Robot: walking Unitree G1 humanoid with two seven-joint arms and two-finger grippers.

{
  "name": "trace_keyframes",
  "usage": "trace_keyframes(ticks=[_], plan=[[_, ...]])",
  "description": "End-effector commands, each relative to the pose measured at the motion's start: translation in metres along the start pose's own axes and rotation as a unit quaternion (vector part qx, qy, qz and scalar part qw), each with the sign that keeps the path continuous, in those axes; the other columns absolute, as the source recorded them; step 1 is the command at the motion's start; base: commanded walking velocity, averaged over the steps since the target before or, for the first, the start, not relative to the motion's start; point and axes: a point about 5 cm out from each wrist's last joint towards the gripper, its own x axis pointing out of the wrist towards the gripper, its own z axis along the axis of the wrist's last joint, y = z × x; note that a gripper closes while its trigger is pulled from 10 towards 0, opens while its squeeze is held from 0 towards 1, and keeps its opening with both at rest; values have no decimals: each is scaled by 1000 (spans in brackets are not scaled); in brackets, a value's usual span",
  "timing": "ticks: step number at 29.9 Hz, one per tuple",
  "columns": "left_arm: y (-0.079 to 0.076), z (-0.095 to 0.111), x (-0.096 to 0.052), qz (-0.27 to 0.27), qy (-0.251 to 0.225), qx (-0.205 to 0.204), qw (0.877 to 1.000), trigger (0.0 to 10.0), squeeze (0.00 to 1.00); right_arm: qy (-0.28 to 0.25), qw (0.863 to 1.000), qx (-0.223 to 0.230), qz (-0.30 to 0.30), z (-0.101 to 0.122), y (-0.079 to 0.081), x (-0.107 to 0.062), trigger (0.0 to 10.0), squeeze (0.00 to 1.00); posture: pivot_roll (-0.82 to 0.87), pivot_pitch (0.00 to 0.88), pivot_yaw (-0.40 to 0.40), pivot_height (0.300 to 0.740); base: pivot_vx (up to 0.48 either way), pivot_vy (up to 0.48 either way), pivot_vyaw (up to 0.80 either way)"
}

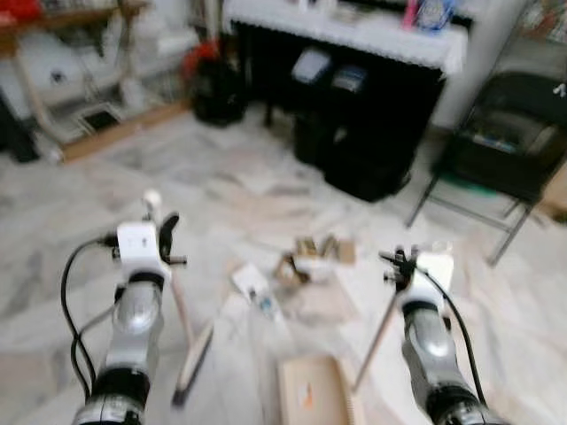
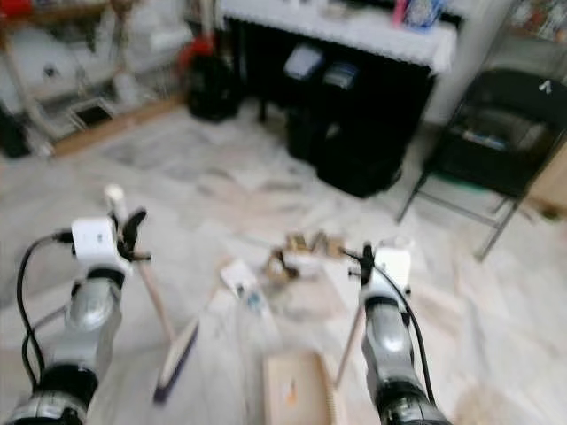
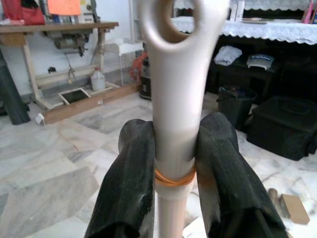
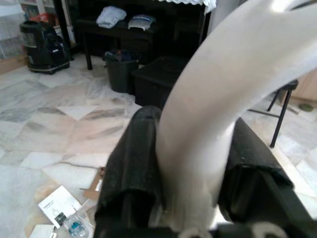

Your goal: Sweep floor

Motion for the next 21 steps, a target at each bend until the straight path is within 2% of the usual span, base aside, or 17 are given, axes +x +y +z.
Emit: trace_keyframes(ticks=[1,10,13,21], plan=[[-5,7,4,-7,-16,-5,1000,10000,0,-19,1000,6,-8,10,-3,6,10000,0,18,0,-48,740,0,0,-712],[-7,7,3,-8,-16,-9,1000,10000,0,-18,1000,6,-8,9,-4,5,10000,0,20,0,-52,740,0,0,-706],[-8,7,3,-8,-15,-11,1000,10000,0,-21,1000,3,-8,10,-4,5,10000,0,21,0,-54,740,0,316,-698],[-9,6,3,-9,-15,-12,1000,10000,0,-33,999,2,-6,13,-4,6,10000,0,21,0,-58,740,0,323,0]])
